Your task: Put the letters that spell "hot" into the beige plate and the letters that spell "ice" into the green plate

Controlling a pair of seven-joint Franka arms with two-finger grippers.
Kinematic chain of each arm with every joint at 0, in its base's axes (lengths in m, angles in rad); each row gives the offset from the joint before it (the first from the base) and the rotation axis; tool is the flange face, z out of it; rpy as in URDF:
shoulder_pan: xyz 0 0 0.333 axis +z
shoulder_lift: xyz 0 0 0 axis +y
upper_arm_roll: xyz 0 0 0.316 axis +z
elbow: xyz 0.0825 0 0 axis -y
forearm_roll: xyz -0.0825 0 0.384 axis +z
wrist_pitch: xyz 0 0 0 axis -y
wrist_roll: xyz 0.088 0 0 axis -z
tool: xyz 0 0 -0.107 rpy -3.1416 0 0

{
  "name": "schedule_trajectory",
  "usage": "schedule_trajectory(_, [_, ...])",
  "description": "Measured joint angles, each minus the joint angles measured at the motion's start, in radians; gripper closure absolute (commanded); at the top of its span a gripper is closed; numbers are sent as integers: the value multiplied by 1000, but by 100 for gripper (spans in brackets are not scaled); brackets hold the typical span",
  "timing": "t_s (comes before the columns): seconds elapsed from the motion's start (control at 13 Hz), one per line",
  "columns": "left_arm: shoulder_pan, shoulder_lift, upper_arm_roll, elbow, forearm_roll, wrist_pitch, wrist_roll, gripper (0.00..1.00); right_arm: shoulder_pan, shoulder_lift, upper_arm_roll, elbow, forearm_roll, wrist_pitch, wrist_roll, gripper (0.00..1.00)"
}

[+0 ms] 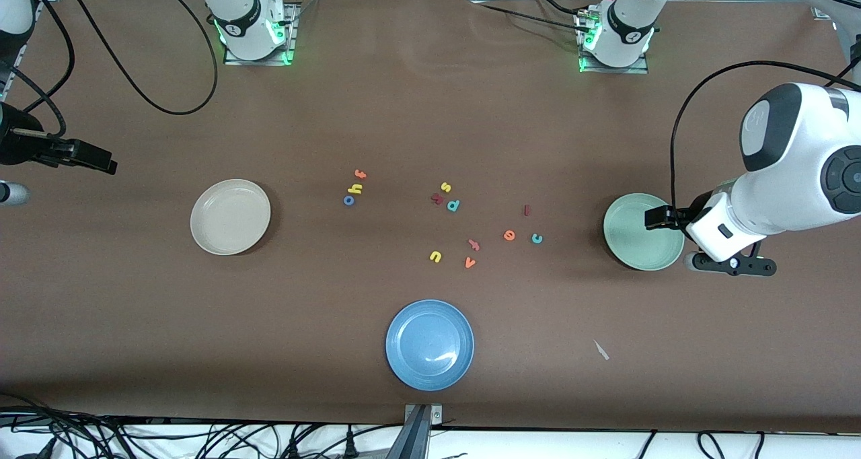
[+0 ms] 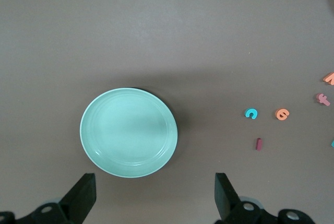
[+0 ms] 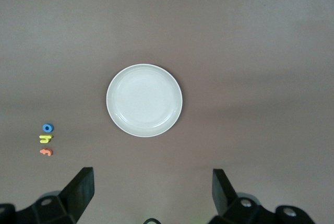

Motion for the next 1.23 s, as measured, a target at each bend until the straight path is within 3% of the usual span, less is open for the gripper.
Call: schedule_trajectory(1.23, [0,5,0,-4,0,25,0,0,0,-19,-2,6,0,-77,3,0])
